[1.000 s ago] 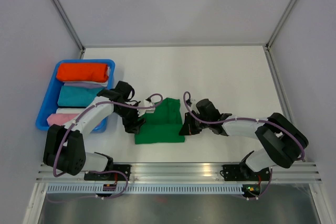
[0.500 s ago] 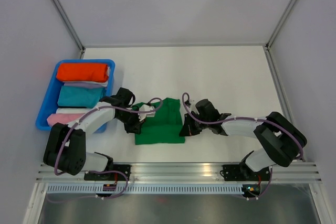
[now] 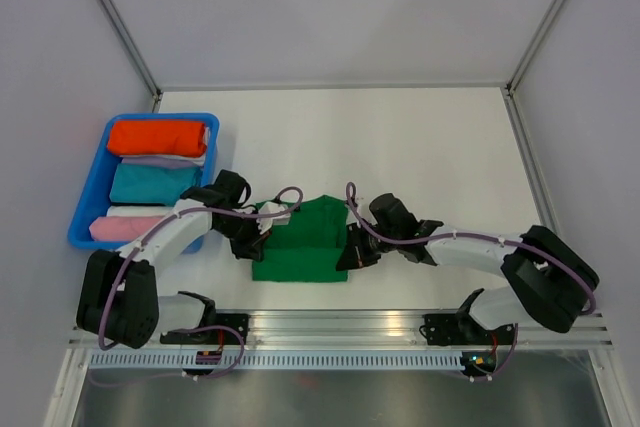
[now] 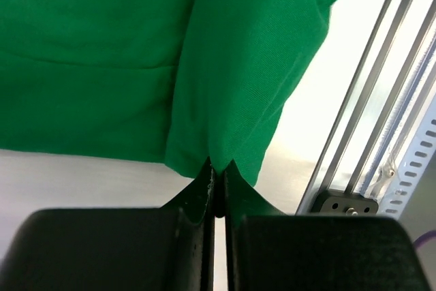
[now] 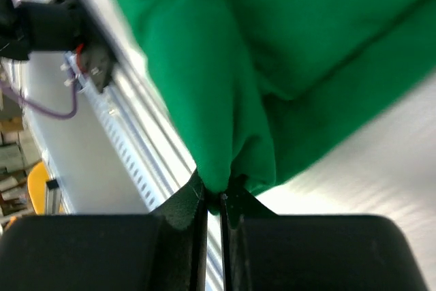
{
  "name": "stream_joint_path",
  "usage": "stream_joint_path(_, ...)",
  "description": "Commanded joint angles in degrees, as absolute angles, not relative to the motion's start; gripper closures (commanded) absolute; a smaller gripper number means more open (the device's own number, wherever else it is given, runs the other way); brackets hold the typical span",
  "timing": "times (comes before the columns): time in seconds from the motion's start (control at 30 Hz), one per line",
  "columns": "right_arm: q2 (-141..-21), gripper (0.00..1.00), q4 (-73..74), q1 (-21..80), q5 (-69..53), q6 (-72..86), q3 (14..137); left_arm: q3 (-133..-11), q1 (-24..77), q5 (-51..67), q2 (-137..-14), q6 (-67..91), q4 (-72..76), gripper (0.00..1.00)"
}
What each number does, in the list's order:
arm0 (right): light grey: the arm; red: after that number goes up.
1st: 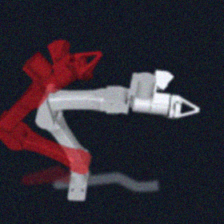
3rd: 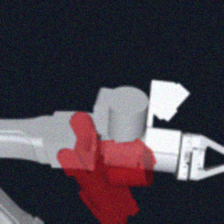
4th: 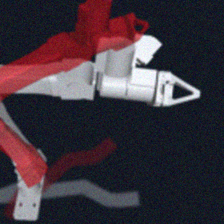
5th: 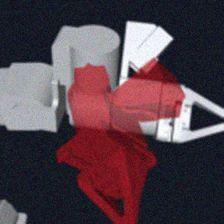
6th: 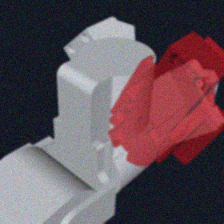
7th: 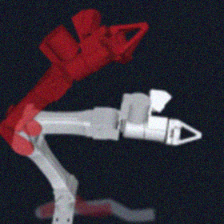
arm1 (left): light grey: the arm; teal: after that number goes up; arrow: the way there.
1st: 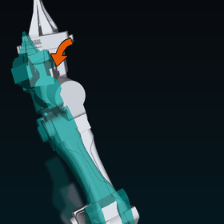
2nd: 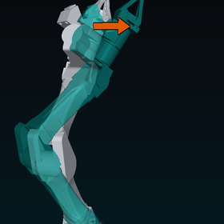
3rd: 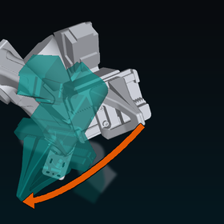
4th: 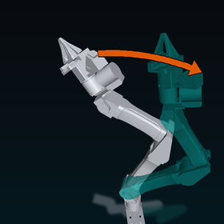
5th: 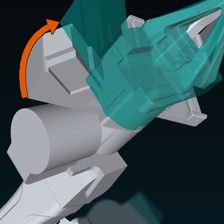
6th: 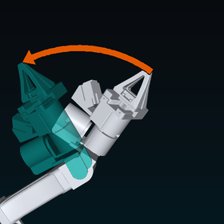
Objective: Roll the t-shirts
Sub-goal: Roll the tshirt
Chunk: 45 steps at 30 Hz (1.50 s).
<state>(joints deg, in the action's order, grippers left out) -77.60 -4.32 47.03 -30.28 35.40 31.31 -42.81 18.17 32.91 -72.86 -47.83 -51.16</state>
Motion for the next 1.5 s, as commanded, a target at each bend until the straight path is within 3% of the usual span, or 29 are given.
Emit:
stream_joint_path(0.0, -82.9, 0.98, -5.0, 42.5, -31.9, 35.0, 33.2, -44.9, 15.9, 31.0, -75.2, -45.9, -50.4, 0.98)
stream_joint_path(0.3, -89.6, 0.78, -9.8, 38.6, -30.3, 33.9, 33.2, -43.2, 14.8, 25.2, -80.3, -46.6, -45.5, 0.98)
stream_joint_path(0.33, -88.3, 0.68, -9.8, 38.3, -29.6, 33.7, 33.0, -42.9, 14.9, 25.7, -80.7, -47.0, -45.5, 0.98)
stream_joint_path(0.43, -82.7, 0.59, -6.2, 37.8, -25.5, 30.9, 33.4, -43.2, 15.5, 27.2, -80.5, -45.2, -44.6, 0.97)
stream_joint_path(0.53, -74.7, 0.57, -0.2, 37.9, -20.8, 27.4, 34.5, -43.6, 15.5, 26.7, -80.2, -44.5, -43.8, 0.97)
stream_joint_path(0.6, -70.9, 0.59, 4.6, 38.3, -17.9, 26.1, 34.9, -43.7, 15.5, 26.5, -80.1, -44.4, -43.8, 0.97)
stream_joint_path(0.73, -66.0, 0.86, 0.3, 43.8, -17.3, 27.1, 33.2, -43.8, 15.4, 26.5, -79.4, -43.5, -43.6, 0.94)
stream_joint_path(0.9, -77.7, 0.97, -17.1, 50.1, -20.7, 30.5, 34.4, -44.9, 15.5, 25.1, -79.2, -40.4, -42.9, 0.82)
stream_joint_path(1.07, -90.4, 1.0, -19.8, 47.7, -23.5, 31.7, 39.8, -46.4, 15.5, 23.0, -78.6, -38.5, -42.8, 0.72)
stream_joint_path(1.2, -93.8, 1.0, -29.7, 43.8, -26.3, 39.3, 36.6, -48.1, 15.5, 22.4, -76.3, -38.2, -42.9, 0.57)
stream_joint_path(1.33, -95.8, 1.0, -27.5, 43.1, -26.2, 40.1, 37.4, -52.0, 16.0, 21.4, -73.2, -37.9, -43.2, 0.52)
stream_joint_path(1.47, -99.7, 1.0, -27.5, 43.1, -26.2, 41.0, 37.4, -63.4, 18.4, 17.9, -73.5, -36.2, -46.1, 0.49)
